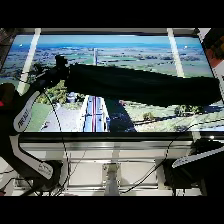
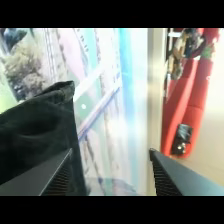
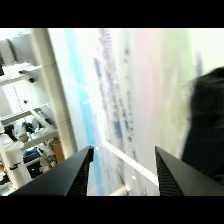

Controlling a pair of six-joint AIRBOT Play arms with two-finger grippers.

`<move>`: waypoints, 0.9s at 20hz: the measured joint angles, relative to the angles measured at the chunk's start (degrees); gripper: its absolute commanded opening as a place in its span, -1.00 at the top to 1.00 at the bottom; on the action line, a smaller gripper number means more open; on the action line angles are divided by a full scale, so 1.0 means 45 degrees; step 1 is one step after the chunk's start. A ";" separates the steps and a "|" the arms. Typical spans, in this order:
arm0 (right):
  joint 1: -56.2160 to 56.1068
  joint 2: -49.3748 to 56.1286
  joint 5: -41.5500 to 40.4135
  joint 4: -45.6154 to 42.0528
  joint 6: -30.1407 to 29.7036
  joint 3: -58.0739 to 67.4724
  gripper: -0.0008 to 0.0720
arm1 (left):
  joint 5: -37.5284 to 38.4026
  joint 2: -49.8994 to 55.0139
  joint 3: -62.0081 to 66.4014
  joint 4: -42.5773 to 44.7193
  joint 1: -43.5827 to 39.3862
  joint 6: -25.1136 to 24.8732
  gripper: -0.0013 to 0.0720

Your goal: Fold the clothes and pants, and hang the long-sleeved shirts on hangers.

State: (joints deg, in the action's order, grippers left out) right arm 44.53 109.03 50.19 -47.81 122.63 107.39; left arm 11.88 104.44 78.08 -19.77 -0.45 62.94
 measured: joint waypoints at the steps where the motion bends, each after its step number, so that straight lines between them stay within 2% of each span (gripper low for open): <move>1: -0.0160 0.0141 -0.0189 0.0087 -0.0374 0.0185 -0.32 | -0.0015 0.0262 0.0364 -0.0131 -0.0010 -0.0044 -0.59; 4: -0.0350 0.0432 0.0364 0.0073 -0.1957 0.0704 -0.26 | -0.0019 0.0709 0.1059 -0.0393 0.0044 -0.0374 -0.56; 5: -0.0369 0.0491 0.0889 0.0024 -0.2526 0.0840 -0.07 | 0.0228 0.0763 0.1214 -0.0427 0.0087 -0.0641 -0.30; 6: -0.0379 0.0529 0.1554 -0.0010 -0.3123 0.0976 0.17 | 0.0554 0.0787 0.1331 -0.0461 0.0180 -0.0996 0.51; 7: -0.0398 0.0544 0.2331 -0.0015 -0.3789 0.1137 0.38 | 0.1044 0.0772 0.1433 -0.0491 0.0301 -0.1520 0.79; 8: -0.0442 0.0554 0.3177 -0.0015 -0.4391 0.1248 0.36 | 0.1545 0.0680 0.1501 -0.0505 0.0413 -0.2166 0.80; 9: -0.0539 0.0578 0.4090 -0.0029 -0.4920 0.1326 0.36 | 0.2181 0.0500 0.1559 -0.0520 0.0500 -0.3002 0.91; 12: -0.1020 0.0597 0.6426 0.0291 -0.6217 0.1477 0.38 | 0.3298 -0.0437 0.1647 -0.0520 0.0636 -0.5761 0.91; 13: -0.1253 0.0602 0.6970 0.0714 -0.6659 0.1501 0.46 | 0.3497 -0.0845 0.1661 -0.0374 0.0636 -0.6445 0.91; 14: -0.1501 0.0593 0.7315 0.1321 -0.7286 0.1515 0.67 | 0.3711 -0.1258 0.1671 -0.0049 0.0636 -0.6960 0.91; 16: -0.2103 0.0515 0.7893 0.2880 -0.9112 0.1545 0.68 | 0.3944 -0.2186 0.1685 0.1243 0.0627 -0.7451 0.91; 18: -0.2934 0.0389 0.8204 0.3993 -1.1001 0.1617 0.67 | 0.4158 -0.2934 0.1685 0.3177 0.0588 -0.6907 0.91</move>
State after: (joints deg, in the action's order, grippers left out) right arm 31.33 110.78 87.11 -29.85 73.12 114.67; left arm 30.59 91.24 85.67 -5.48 2.20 31.86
